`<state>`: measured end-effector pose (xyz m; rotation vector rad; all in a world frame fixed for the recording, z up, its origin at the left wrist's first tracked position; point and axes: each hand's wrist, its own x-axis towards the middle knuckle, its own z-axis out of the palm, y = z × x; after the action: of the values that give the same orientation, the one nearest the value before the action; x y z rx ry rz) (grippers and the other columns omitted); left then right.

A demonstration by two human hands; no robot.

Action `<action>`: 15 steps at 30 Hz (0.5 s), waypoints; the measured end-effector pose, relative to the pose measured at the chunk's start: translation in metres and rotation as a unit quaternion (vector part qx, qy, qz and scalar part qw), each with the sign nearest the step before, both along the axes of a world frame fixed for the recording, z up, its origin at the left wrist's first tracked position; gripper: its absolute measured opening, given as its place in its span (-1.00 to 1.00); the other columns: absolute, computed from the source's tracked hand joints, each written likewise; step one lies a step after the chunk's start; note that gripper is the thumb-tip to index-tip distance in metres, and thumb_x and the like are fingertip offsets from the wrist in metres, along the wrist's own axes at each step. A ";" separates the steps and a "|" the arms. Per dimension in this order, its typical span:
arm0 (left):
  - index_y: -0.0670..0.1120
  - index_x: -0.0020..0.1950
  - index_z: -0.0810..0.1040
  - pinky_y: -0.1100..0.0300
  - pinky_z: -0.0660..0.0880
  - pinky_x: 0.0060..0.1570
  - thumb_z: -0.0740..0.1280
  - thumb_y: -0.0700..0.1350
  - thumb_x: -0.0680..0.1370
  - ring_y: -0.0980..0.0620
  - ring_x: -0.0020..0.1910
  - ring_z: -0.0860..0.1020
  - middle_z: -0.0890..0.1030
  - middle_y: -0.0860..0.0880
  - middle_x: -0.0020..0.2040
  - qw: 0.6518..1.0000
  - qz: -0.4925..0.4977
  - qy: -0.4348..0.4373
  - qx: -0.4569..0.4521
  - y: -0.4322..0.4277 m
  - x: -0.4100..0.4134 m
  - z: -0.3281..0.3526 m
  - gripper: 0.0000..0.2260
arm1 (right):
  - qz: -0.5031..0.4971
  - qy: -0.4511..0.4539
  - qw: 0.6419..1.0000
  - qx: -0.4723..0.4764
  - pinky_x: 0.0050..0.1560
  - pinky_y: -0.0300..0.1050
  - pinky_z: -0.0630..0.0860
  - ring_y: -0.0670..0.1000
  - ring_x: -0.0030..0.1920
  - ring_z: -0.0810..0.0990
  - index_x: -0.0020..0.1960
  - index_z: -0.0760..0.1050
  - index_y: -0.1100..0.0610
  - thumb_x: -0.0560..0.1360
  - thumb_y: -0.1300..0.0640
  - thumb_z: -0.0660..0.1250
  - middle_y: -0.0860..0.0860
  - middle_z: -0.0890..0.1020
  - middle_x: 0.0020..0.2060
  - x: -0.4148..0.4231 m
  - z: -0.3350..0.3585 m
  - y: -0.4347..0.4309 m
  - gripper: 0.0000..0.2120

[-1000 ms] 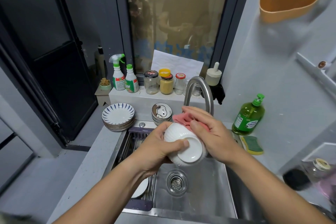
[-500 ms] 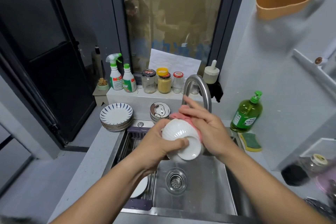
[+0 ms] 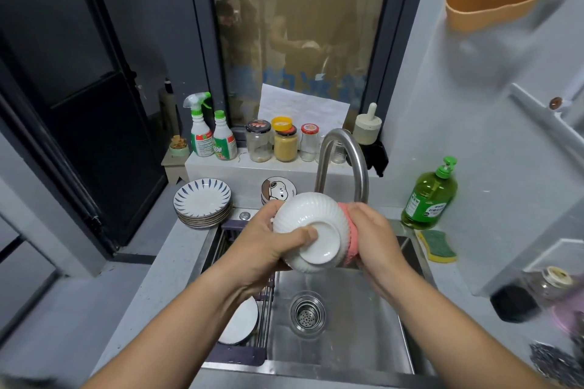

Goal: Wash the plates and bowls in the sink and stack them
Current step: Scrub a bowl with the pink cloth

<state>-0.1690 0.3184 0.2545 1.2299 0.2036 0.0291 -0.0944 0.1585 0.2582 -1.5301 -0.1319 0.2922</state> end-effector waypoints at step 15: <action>-0.11 0.14 0.52 -0.05 0.65 -0.15 0.54 -0.23 0.29 -0.03 -0.16 0.68 0.70 -0.08 -0.11 0.998 0.059 -0.016 -0.027 0.001 0.000 0.003 -0.55 | 0.168 -0.189 0.963 -0.096 -0.08 -0.33 0.48 -0.21 0.14 0.50 0.44 0.24 -0.25 0.54 -0.03 0.03 -0.30 0.34 0.35 -0.009 0.002 -0.011 -0.52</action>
<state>-0.1685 0.3198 0.2574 1.1626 0.2487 0.1453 -0.1037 0.1473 0.2605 -1.7422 -0.6879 0.2834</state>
